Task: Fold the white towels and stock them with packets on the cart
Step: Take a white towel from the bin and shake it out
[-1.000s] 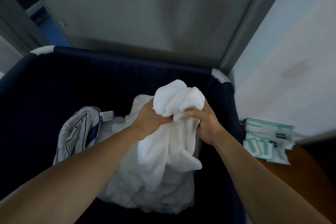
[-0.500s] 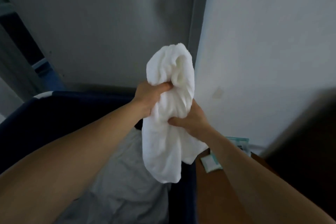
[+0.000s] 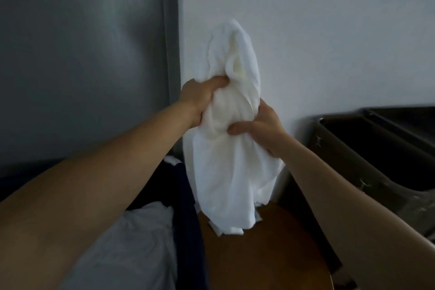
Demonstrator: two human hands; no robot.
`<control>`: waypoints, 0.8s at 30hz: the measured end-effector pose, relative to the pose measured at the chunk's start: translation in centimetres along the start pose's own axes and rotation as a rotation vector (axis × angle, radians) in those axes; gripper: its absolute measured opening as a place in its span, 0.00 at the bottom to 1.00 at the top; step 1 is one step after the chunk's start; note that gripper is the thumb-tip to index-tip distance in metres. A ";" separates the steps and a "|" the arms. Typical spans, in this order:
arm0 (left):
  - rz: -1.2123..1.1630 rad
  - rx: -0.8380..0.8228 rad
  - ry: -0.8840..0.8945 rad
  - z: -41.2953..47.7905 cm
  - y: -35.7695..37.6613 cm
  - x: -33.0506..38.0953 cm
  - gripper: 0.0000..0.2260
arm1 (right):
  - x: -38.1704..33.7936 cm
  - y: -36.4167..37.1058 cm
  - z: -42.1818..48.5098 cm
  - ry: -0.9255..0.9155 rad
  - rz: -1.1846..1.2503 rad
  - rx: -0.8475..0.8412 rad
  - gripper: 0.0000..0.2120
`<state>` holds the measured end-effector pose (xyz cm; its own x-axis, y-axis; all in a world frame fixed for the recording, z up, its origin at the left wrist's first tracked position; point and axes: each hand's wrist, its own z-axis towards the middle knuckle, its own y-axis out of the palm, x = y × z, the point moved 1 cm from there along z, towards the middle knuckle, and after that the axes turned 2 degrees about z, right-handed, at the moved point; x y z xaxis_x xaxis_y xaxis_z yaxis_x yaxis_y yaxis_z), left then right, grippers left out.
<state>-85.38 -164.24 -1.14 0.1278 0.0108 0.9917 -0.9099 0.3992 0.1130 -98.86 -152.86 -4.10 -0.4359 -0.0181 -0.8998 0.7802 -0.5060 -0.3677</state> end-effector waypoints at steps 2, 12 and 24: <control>-0.023 -0.036 -0.019 -0.4 1.7 -0.5 0.23 | 0.4 -1.9 -1.0 0.004 0.001 -0.030 0.37; -0.017 -0.163 -0.321 -4.3 9.9 -12.5 0.16 | 10.6 -10.1 -2.4 0.191 -0.357 -0.130 0.16; 0.558 -0.126 -0.674 -9.7 13.3 -25.3 0.18 | 22.5 -15.4 -3.1 0.048 -0.593 -0.462 0.13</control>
<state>-96.89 -150.33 -25.29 -0.6183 -0.2930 0.7293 -0.7146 0.5958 -0.3665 -119.24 -142.76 -19.38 -0.8301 0.1874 -0.5252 0.5337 -0.0059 -0.8456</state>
